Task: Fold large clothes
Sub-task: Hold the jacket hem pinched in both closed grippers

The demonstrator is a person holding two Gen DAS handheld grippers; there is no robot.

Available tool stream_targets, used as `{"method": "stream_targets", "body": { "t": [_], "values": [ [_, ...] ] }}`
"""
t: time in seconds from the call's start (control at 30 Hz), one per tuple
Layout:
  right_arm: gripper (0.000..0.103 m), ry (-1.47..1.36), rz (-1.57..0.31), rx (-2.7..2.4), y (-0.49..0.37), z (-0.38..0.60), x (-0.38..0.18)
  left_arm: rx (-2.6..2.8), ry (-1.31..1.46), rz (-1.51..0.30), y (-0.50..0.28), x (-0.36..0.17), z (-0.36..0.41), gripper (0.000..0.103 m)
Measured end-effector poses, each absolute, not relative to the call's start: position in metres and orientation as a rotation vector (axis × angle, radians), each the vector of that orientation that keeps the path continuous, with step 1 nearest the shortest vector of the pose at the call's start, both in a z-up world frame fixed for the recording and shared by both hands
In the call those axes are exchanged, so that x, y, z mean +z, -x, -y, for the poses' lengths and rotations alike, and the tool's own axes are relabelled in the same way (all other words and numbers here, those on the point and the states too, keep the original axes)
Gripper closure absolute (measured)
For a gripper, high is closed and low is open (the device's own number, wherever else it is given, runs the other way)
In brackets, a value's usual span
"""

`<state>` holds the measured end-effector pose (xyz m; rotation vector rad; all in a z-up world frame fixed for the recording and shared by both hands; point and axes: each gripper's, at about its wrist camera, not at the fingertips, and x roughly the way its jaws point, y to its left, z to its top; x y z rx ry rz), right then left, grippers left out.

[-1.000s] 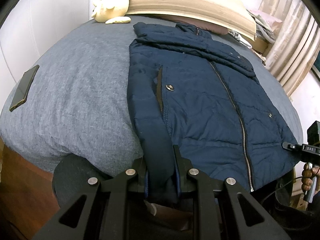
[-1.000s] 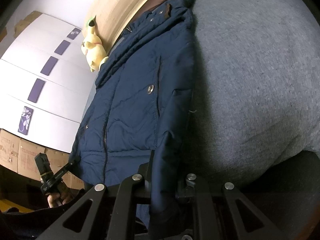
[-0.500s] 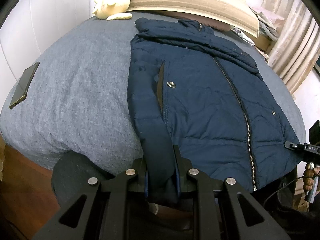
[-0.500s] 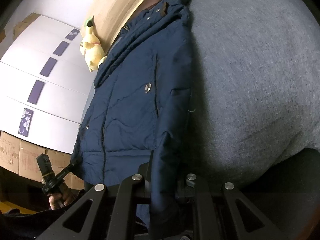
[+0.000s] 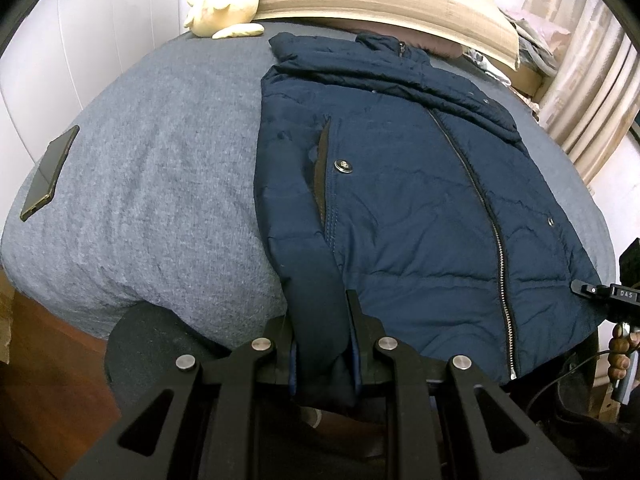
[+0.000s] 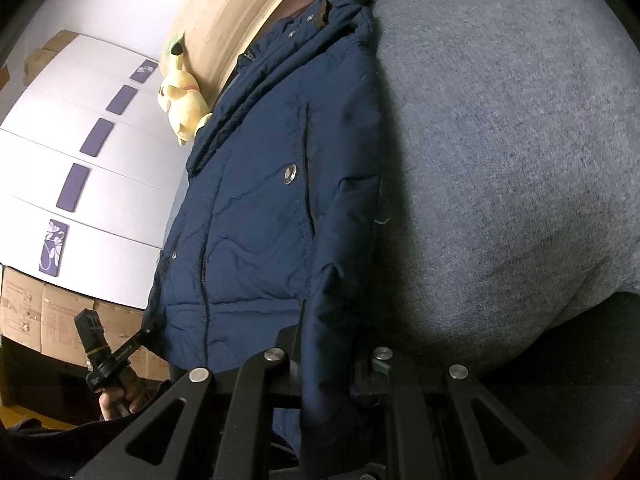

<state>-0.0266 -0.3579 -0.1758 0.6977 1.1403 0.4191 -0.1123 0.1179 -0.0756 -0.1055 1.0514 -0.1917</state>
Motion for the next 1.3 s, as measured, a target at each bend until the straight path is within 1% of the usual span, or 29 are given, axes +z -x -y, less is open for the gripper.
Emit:
{"method": "stream_targets", "body": {
  "t": [1.3],
  "values": [
    [0.090,-0.670,-1.088,0.468,0.032,0.362,-0.162,-0.204,0.177,-1.001,0.131,-0.053,-0.116,0.084]
  ]
}}
